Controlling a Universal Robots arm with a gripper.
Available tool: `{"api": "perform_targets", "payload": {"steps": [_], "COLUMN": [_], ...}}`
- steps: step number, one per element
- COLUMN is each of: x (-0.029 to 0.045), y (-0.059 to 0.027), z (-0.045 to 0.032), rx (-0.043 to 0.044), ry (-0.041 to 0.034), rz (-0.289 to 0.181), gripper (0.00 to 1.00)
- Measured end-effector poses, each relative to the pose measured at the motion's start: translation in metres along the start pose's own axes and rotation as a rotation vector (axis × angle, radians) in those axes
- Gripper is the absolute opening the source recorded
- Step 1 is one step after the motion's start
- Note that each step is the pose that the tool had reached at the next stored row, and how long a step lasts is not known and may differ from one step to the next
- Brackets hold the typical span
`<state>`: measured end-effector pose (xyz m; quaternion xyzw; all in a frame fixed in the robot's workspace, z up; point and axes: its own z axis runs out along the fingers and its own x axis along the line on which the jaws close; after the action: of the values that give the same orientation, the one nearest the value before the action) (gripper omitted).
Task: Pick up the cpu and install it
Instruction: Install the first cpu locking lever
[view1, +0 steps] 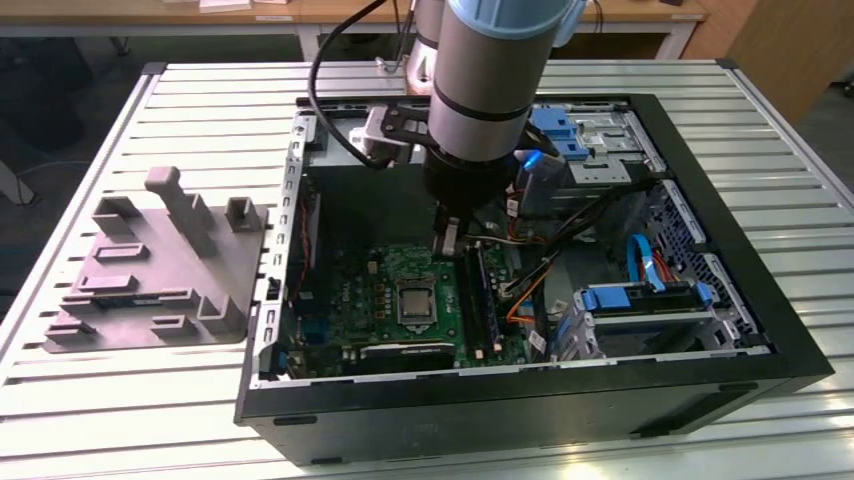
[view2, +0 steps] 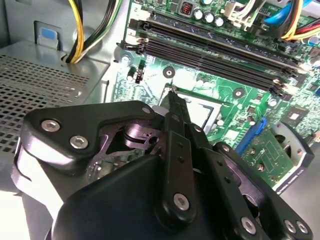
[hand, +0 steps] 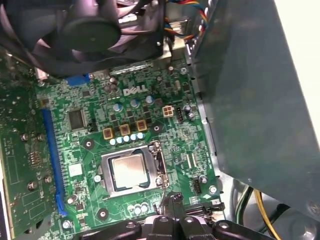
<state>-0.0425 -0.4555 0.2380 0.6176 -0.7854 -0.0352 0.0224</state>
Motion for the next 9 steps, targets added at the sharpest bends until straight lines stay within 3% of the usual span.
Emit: {"api": "perform_targets", "payload": {"steps": [9], "x": [0.0074], "y": [-0.0016], "z": [0.0], "rx": [0.0009], "ry": [0.0065], "rz": [-0.022], "gripper": [0.11]}}
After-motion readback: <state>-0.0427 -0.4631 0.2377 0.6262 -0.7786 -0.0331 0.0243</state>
